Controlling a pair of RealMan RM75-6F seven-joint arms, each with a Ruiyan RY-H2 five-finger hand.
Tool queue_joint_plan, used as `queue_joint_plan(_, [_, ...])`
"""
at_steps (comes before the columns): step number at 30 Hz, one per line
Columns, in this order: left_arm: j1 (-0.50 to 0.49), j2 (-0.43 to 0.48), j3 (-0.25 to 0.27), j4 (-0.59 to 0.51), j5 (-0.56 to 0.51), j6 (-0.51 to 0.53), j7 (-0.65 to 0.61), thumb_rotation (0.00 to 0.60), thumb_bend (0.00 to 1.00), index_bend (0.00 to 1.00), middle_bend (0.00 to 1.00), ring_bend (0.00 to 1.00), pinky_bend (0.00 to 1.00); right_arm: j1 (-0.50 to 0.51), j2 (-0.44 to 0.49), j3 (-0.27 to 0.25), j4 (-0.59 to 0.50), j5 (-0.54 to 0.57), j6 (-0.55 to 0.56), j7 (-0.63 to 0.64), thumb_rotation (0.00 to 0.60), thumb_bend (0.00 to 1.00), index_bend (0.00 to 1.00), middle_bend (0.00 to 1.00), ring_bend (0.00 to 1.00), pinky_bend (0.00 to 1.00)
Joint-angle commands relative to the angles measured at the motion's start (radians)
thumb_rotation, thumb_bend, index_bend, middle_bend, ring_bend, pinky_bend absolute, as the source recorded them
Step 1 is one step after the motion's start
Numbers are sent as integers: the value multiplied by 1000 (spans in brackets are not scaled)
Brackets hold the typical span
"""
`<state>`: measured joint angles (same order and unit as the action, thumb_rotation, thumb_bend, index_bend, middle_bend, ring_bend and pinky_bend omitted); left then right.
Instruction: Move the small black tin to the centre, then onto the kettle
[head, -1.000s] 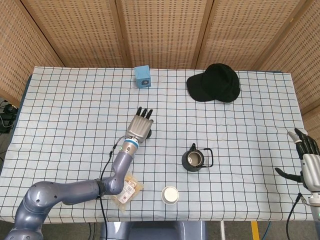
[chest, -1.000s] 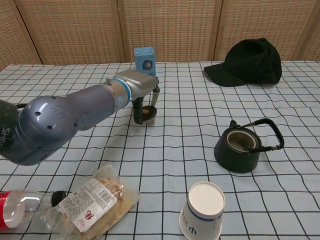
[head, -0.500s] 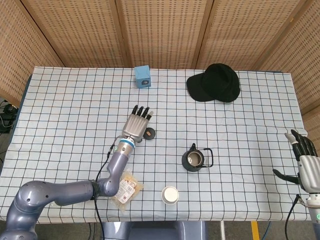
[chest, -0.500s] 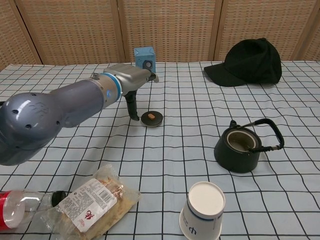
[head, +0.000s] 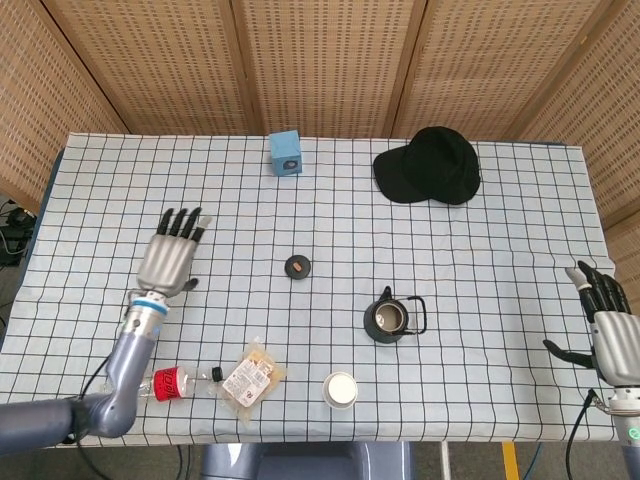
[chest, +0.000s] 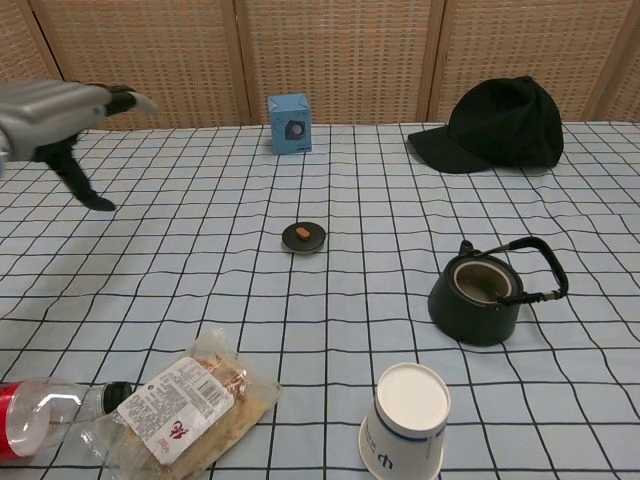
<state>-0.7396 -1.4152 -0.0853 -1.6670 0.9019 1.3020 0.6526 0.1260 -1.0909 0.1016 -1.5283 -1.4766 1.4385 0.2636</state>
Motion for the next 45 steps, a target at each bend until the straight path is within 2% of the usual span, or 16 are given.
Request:
queue_joint_plan(1, [119,98,81,-66,104,107,-99,600,92,0,0,0,0,3,-6,0,-2,2,-3,-18,600,202,70,0,0,0])
queue_joint_plan(7, [311,184,184,-52,233,297,-217,600,93,0,0,0,0,8,-23,-1,-7,5,-9,-69,600,202,70,0,0,0])
queue_joint_plan(12, [415,224,223,-12,261,347,-329,600,93,0,0,0,0,13,-40,-4,-7,-3,-8,-117,600,202,70,0,0,0])
queue_joint_plan(16, [472,257,241,-6,270,325,-426,600,93,0,0,0,0,14,-54,-2,-6,0,-3,-152,600,202,70,0,0,0])
queue_joint_plan(21, [487,289,220,0,300,304,-476,600,94,0,0,0,0,20,-69,6,-24,7,-4,-168,600,202,74,0,0,0])
queue_joint_plan(25, [496,305,208,-4,327,287,-511,600,95,0,0,0,0,64,-80,25,-71,-11,-35,-186,600,202,93,0,0,0])
queue_joint_plan(28, [502,323,202,-18,352,269,-550,600,95,0,0,0,0,124,-89,50,-133,-11,-97,-241,600,202,115,0,0,0])
queue_joint_plan(32, [511,339,192,-16,370,250,-590,600,95,0,0,0,0,218,-130,95,-209,19,-187,-384,600,201,147,0,0,0])
queue_joint_plan(35, [514,354,184,-17,375,224,-632,600,95,0,0,0,0,297,-195,135,-241,88,-268,-495,600,200,180,0,0,0])
queue_joint_plan(37, [518,365,176,-10,383,209,-660,600,95,0,0,0,0,364,-265,170,-246,188,-332,-589,600,202,198,0,0,0])
queue_joint_plan(38, [520,371,169,-6,382,198,-682,600,95,0,0,0,0,416,-321,183,-233,254,-386,-638,600,203,202,0,0,0])
queue_joint_plan(41, [521,386,159,2,387,162,-730,600,96,0,0,0,0,506,-441,212,-149,399,-422,-766,600,208,219,0,0,0])
queue_joint_plan(45, [522,392,148,13,393,125,-756,600,95,0,0,0,0,580,-533,239,-62,510,-434,-833,600,225,230,0,0,0])
